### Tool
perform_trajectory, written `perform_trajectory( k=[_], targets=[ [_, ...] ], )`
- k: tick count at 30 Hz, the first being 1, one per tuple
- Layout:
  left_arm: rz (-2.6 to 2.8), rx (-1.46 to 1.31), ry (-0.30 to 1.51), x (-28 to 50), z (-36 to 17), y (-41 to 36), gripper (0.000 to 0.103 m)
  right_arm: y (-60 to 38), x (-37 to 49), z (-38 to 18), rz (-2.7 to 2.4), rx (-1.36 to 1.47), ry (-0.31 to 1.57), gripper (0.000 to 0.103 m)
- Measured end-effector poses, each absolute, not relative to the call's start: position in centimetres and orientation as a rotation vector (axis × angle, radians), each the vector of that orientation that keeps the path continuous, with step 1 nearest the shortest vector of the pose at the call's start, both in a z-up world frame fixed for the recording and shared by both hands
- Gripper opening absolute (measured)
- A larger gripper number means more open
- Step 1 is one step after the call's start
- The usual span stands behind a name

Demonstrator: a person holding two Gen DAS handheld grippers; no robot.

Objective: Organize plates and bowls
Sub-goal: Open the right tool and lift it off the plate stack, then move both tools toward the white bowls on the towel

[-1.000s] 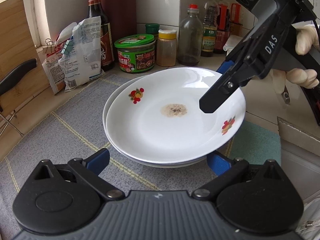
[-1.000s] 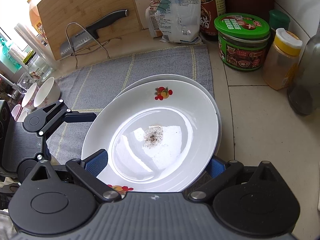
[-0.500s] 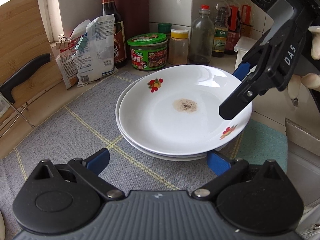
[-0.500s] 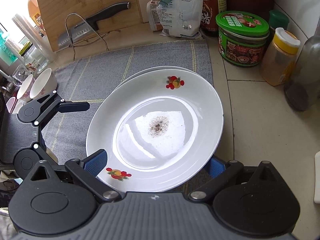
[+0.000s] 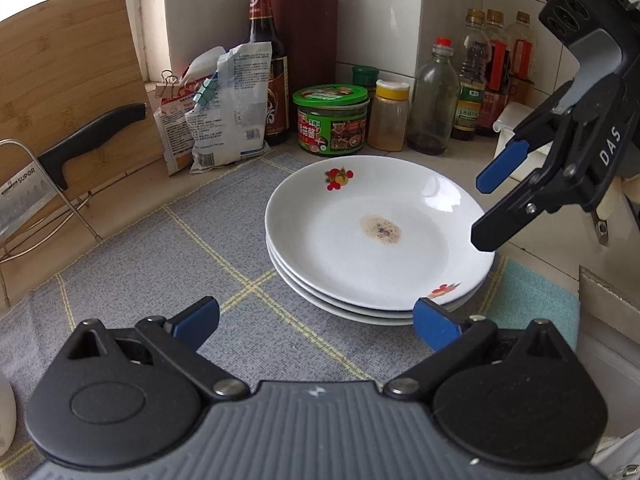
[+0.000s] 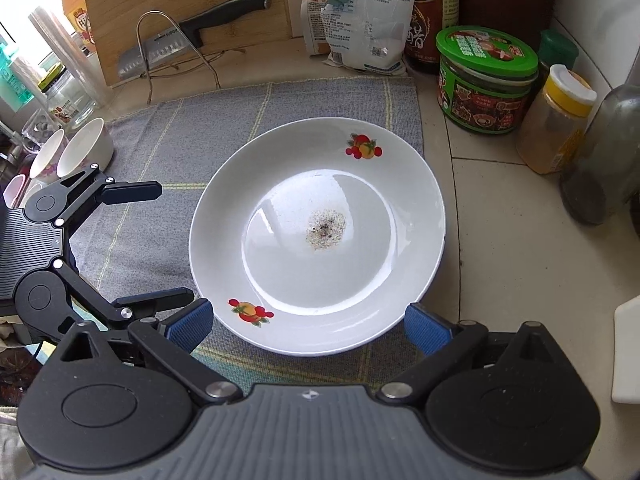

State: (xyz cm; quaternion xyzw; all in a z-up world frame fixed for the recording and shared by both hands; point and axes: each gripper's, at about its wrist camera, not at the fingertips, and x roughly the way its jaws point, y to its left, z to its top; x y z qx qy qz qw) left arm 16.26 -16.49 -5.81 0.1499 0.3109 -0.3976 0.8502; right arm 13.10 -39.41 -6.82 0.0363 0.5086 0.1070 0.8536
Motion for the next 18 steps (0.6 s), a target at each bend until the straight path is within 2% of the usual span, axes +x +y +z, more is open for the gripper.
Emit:
perform_trajectory(
  k=[9,14,18],
  targets=[
    [-0.523,0.192,0.597,13.4,-2.6,-10.6,0.102,-32.7,13.4,-4.7,0.222,-0.260,0.793,0.103],
    [-0.260,0.086,0.577,10.5,-1.0,-5.2,0.102,-27.7,15.5,-5.2,0.366,-0.261,0.724,0.103],
    [-0.106,0.028,0.571,7.7,-0.2,-1.0,0.102,-23.2,17.4,-5.8,0.479,-0.208,0.743,0.103]
  ],
)
